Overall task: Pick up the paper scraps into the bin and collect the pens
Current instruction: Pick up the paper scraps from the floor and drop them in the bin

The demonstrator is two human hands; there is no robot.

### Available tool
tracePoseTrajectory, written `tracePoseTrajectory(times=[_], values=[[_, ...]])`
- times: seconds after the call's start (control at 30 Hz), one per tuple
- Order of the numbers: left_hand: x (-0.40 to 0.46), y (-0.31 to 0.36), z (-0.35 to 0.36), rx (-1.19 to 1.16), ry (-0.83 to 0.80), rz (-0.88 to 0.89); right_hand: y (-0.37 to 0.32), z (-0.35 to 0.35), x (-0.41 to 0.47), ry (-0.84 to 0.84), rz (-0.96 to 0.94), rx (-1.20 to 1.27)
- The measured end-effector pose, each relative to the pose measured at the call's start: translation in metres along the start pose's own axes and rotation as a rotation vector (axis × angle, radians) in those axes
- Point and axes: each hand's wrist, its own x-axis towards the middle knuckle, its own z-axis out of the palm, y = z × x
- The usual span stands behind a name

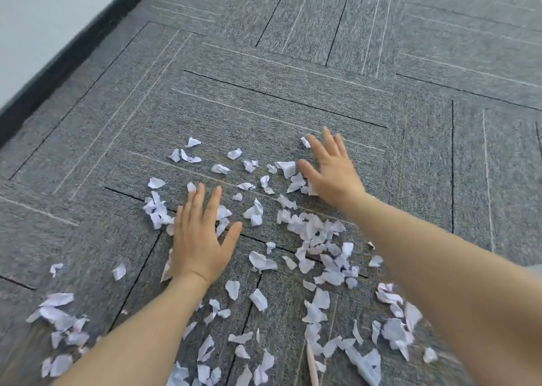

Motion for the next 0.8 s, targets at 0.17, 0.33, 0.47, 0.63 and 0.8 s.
tracePoseTrajectory(times=[0.17,0.33,0.47,0.63,0.8], values=[[-0.002,-0.002,0.0,-0.057,-0.012,-0.003,-0.021,0.009,-0.037,-0.133,-0.27,0.026],[0.0,-0.003,-0.001,-0.068,-0.025,-0.003,-0.043,0.006,-0.05,-0.059,-0.366,0.068],[0.004,0.0,-0.01,-0.167,-0.007,-0.028,-0.072,0.024,0.006,-0.207,-0.328,-0.077],[0.076,-0.025,-0.034,-0.012,0.072,0.013,-0.081,0.042,-0.005,-0.246,-0.443,-0.061],[0.138,-0.05,-0.038,0.002,-0.15,0.005,-0.079,0.024,-0.041,-0.354,-0.56,-0.001]])
